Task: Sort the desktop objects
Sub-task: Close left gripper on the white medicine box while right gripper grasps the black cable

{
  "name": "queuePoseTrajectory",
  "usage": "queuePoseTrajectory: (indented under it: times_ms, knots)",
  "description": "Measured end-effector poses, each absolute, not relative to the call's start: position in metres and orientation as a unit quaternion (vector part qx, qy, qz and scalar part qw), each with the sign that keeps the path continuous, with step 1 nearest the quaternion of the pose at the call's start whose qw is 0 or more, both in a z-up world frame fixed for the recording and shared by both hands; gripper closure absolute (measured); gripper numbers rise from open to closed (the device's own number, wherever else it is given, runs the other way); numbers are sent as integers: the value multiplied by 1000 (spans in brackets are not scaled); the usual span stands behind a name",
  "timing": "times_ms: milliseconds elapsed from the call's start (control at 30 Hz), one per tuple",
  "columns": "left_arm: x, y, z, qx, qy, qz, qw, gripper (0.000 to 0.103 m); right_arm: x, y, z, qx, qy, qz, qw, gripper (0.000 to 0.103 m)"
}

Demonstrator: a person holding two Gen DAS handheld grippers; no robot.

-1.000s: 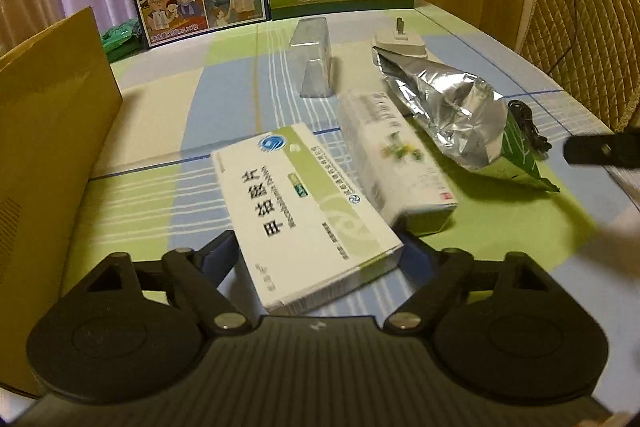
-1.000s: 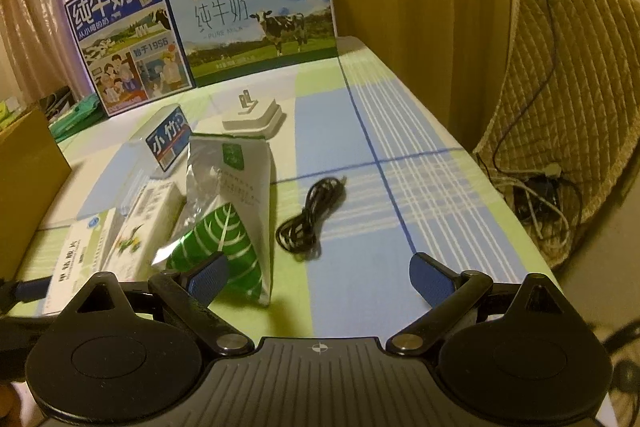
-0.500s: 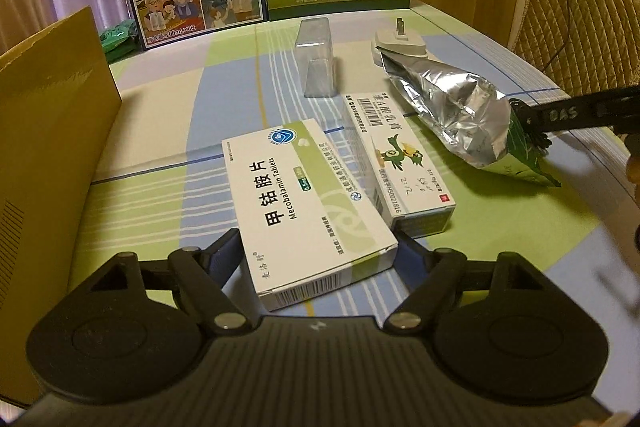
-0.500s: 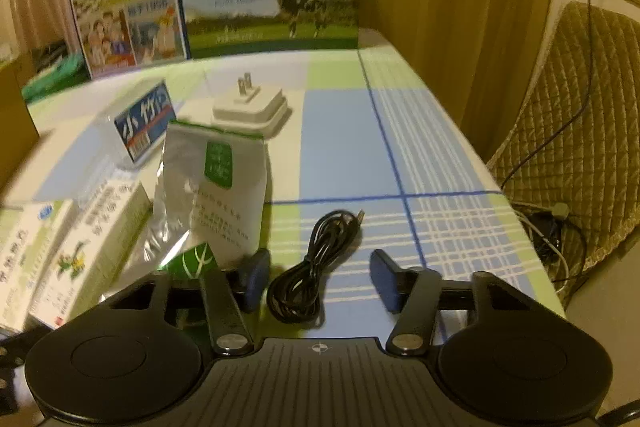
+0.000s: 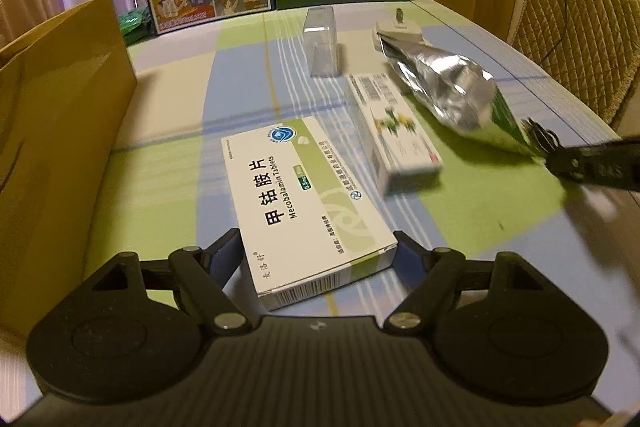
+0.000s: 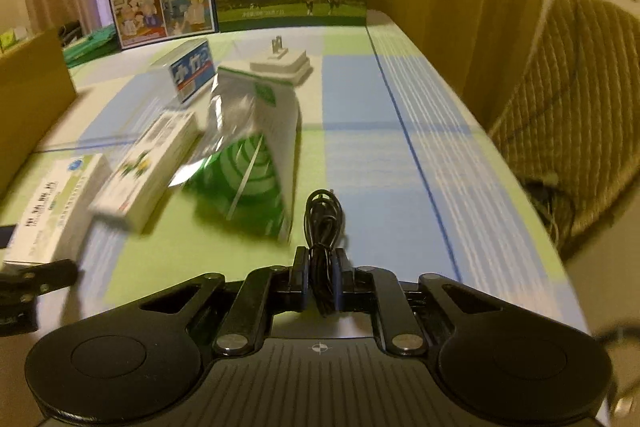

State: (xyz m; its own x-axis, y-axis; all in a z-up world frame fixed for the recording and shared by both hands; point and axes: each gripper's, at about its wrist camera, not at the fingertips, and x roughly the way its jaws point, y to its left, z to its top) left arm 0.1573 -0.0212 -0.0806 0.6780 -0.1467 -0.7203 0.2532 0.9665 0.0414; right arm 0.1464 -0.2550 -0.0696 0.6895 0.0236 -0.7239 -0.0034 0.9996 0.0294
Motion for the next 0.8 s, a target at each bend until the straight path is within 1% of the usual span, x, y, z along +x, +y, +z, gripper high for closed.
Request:
queuePoseTrajectory:
  times_ms: [233, 333, 433, 500, 533, 667, 733, 800]
  knots:
    - [84, -14, -71, 73, 389, -126, 910, 28, 74, -232, -60, 26, 406, 38, 913, 95]
    - [68, -9, -67, 69, 387, -116, 912, 27, 59, -225, -59, 21, 407, 46, 912, 95]
    - [69, -4, -63, 60, 384, -99, 916, 26, 52, -219, -59, 13, 405, 47, 913, 95]
    - [75, -4, -61, 51, 384, -93, 917, 21, 51, -214, -59, 4, 404, 53, 913, 95]
    - [78, -4, -61, 48, 385, -90, 917, 20, 52, -214, -60, 0, 404, 55, 913, 95]
    - [93, -8, -66, 52, 393, -77, 915, 20, 57, -212, -62, -12, 400, 59, 915, 95]
    - [98, -9, -69, 53, 399, -72, 913, 23, 60, -212, -62, -15, 398, 58, 915, 95]
    - [101, -9, -73, 53, 403, -70, 911, 29, 63, -212, -63, -20, 397, 57, 916, 94]
